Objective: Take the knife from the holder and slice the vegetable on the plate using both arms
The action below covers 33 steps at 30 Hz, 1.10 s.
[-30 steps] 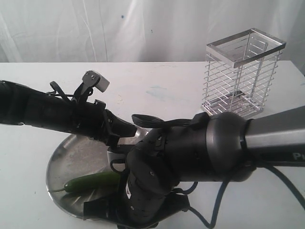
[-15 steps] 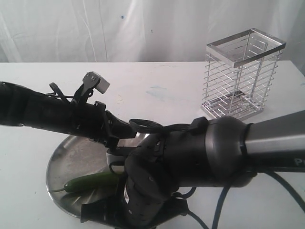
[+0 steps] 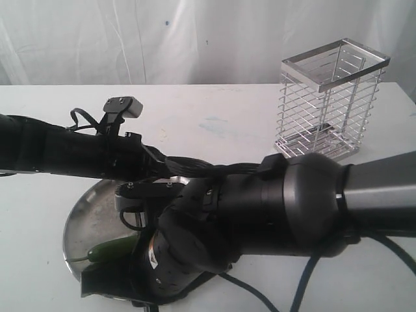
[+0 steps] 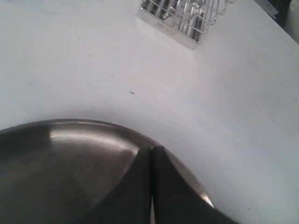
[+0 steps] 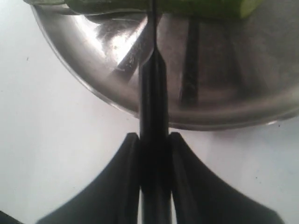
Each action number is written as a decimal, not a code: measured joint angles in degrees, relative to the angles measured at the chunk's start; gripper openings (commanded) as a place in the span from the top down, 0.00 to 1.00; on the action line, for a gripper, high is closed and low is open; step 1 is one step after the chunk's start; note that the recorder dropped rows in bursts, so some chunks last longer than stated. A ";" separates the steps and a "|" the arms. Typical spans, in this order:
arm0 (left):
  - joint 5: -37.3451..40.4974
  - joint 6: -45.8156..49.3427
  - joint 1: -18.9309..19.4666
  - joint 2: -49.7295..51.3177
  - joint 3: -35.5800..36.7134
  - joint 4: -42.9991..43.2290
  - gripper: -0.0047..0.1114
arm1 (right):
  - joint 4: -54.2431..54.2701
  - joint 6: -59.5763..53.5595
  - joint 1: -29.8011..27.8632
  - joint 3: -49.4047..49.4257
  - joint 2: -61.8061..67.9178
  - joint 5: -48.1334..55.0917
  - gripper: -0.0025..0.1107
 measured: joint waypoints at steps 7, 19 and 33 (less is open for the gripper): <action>-3.18 -1.54 0.00 0.00 0.00 0.00 0.96 | -0.27 1.25 0.00 0.00 0.00 5.37 0.98; -3.36 -10.23 0.00 0.00 0.00 0.00 0.96 | -6.99 9.49 0.00 0.00 0.00 9.86 0.98; -1.44 -10.53 0.00 0.14 0.00 2.20 0.96 | -1.39 5.62 0.00 0.00 0.00 10.95 0.98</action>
